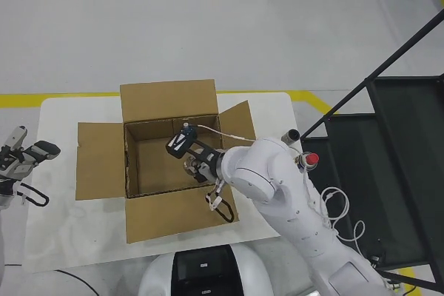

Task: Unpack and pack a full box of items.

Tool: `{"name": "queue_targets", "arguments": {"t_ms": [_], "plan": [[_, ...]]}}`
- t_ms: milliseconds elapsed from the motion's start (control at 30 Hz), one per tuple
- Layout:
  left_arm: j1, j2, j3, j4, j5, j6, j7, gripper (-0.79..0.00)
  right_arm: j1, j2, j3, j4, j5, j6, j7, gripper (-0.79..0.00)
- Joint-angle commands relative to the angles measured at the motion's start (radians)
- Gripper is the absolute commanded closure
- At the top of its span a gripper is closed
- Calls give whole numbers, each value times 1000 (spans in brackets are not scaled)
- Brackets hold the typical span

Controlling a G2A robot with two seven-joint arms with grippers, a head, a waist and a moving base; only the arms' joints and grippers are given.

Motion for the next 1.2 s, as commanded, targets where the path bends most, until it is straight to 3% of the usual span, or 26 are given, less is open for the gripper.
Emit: {"name": "queue_targets", "arguments": {"t_ms": [0, 900, 1167], "plan": [[0, 0, 0, 0, 0, 0, 0, -785, -2, 3, 6, -1, 16, -10, -5, 0], [0, 0, 0, 0, 0, 0, 0, -785, -10, 9, 25, 6, 42, -27, -49, 0], [0, 0, 0, 0, 0, 0, 0, -785, -60, 41, 108, -107, 88, -64, 50, 0]]}}
